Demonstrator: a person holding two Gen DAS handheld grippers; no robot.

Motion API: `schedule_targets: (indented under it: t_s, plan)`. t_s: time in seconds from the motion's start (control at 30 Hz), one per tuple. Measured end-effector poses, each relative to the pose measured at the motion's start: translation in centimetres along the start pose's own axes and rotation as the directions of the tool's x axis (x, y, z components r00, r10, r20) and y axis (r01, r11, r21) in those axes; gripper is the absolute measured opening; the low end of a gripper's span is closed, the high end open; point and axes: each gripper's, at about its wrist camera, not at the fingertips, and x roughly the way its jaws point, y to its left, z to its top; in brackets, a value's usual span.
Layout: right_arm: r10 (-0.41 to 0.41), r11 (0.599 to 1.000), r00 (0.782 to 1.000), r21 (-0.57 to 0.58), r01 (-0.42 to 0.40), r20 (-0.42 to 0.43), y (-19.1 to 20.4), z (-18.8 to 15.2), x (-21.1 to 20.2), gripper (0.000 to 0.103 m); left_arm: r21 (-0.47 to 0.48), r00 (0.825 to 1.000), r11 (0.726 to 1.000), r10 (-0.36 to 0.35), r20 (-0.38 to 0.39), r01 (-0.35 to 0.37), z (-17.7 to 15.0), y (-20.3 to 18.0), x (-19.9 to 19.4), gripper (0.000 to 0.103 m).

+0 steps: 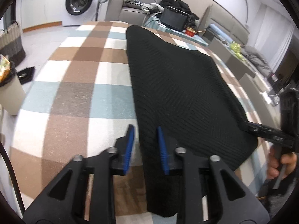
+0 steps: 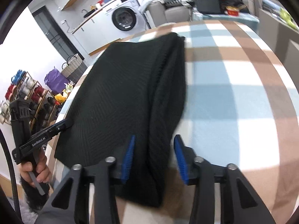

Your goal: Fold small clothes

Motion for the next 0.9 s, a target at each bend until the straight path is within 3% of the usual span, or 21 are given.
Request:
schedule_targets:
  t_s: [0.1,0.2,0.33,0.43,0.5,0.7,0.8,0.9]
  plan:
    - [0.025,0.999,1.0,0.025,-0.025,0.013,-0.3,-0.8,-1.5,0.043,0.017,1.0,1.0,0.016,0.009,-0.017,-0.3,-0.5,-0.6,0.032]
    - [0.085,0.996,0.996,0.029,-0.086,0.03,-0.1,-1.3,-2.4,0.043,0.032,1.0,0.999,-0.004,0.029,0.003,-0.5,-1.1,-1.4,0.032]
    - [0.085,0.996,0.996,0.036,-0.085,0.006,0.4,-1.3,-1.5,0.041,0.066,0.996,0.997,-0.048,0.074,0.043,-0.7,-2.6,-2.5,0.032]
    - [0.079,0.997,0.997,0.004,-0.079,0.002,1.3,-1.4,-1.2,0.022,0.112,0.993,0.991,-0.078,0.091,0.068,-0.9,-4.1,-3.3,0.032]
    - [0.082,0.996,0.996,-0.045,-0.081,0.036,2.3,-1.5,-2.1,0.016,0.151,0.992,0.985,-0.101,0.076,0.089,-1.2,-5.1,-3.2,0.038]
    - [0.017,0.998,0.999,-0.054,-0.02,-0.042,1.9,-1.8,-1.3,0.018,0.216,0.998,0.974,-0.057,-0.028,0.062,-2.8,-6.1,-0.7,0.039]
    - [0.063,0.997,0.998,-0.043,-0.063,-0.003,1.6,-1.2,-2.5,0.023,0.211,0.997,0.975,-0.069,-0.042,0.076,-3.1,-5.5,-0.4,0.039]
    - [0.041,0.999,0.998,-0.034,-0.04,0.042,1.1,0.7,-2.6,0.025,0.208,0.995,0.974,-0.084,-0.047,0.092,-3.3,-5.0,-0.4,0.039]
